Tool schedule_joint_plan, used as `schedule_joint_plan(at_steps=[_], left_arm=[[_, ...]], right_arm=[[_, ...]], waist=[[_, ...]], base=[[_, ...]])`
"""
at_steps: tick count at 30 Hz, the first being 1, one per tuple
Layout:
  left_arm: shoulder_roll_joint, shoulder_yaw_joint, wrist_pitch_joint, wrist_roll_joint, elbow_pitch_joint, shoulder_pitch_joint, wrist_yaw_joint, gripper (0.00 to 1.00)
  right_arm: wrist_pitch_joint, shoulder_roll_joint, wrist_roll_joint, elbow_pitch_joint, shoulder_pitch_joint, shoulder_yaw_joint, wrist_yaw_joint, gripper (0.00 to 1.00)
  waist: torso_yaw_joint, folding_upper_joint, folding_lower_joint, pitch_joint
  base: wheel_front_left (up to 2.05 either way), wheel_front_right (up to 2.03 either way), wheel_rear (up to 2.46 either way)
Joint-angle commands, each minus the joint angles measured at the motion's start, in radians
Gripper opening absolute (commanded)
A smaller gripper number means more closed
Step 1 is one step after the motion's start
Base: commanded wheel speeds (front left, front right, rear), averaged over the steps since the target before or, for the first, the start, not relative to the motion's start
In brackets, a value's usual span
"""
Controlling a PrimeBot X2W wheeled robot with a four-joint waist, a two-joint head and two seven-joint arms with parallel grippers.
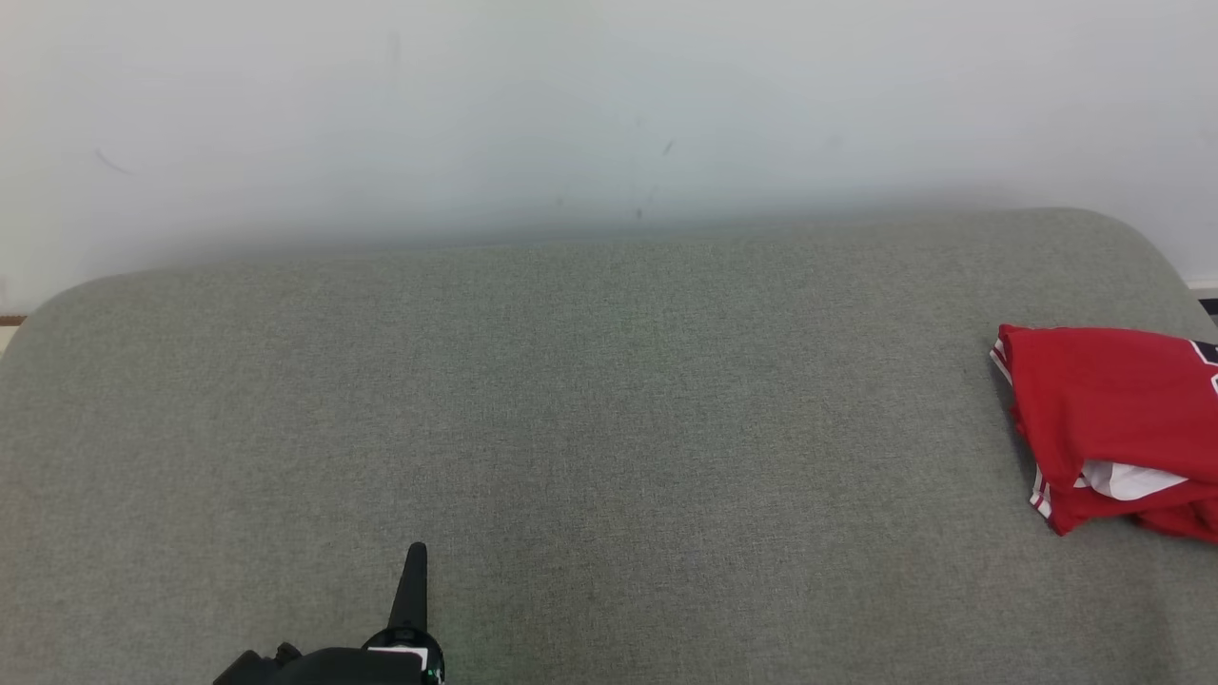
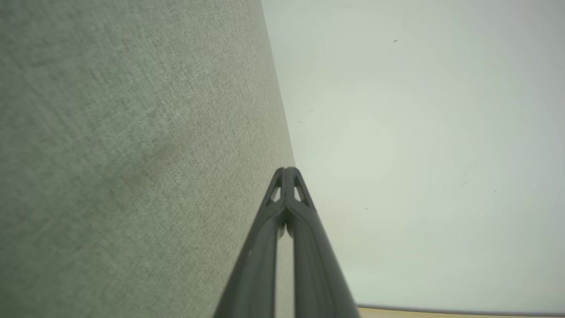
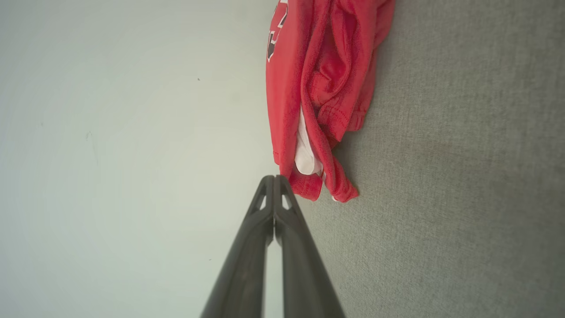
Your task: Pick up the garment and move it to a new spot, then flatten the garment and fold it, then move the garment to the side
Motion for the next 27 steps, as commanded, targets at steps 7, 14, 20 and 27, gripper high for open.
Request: schedule_joint_plan(at_steps=[7,14,20,27], left_arm=[[-0.009,-0.004,-0.007,-0.065,0.019,-0.021,-0.025,0.0],[-0.018,-0.009,-0.005,-0.11,0.035,-0.026,-0.041,0.0],[-0.023,-0.01,-0.005,-0.131,0.041,-0.032,-0.049,0.0],[-0.022,-0.01,-0.005,-0.13,0.04,-0.03,-0.049,0.0]], right_arm=[[0.028,0.003,0.061,0.022,-0.019,-0.039,0.0,0.0],[0.053,0.007,0.103,0.04,-0.031,-0.069,0.0,0.0],[0.064,0.009,0.123,0.049,-0.035,-0.084,0.0,0.0],[0.069,0.013,0.114,0.05,-0.036,-0.091,0.0,0.0]], waist=[[0.0,-0.0001,0.0,-0.001],[0.0,-0.0001,0.0,-0.001],[0.0,-0.0001,0.0,-0.002],[0.0,-0.0001,0.0,-0.002]], base=[[0.0,0.0,0.0],[0.0,0.0,0.0],[0.0,0.0,0.0],[0.0,0.0,0.0]])
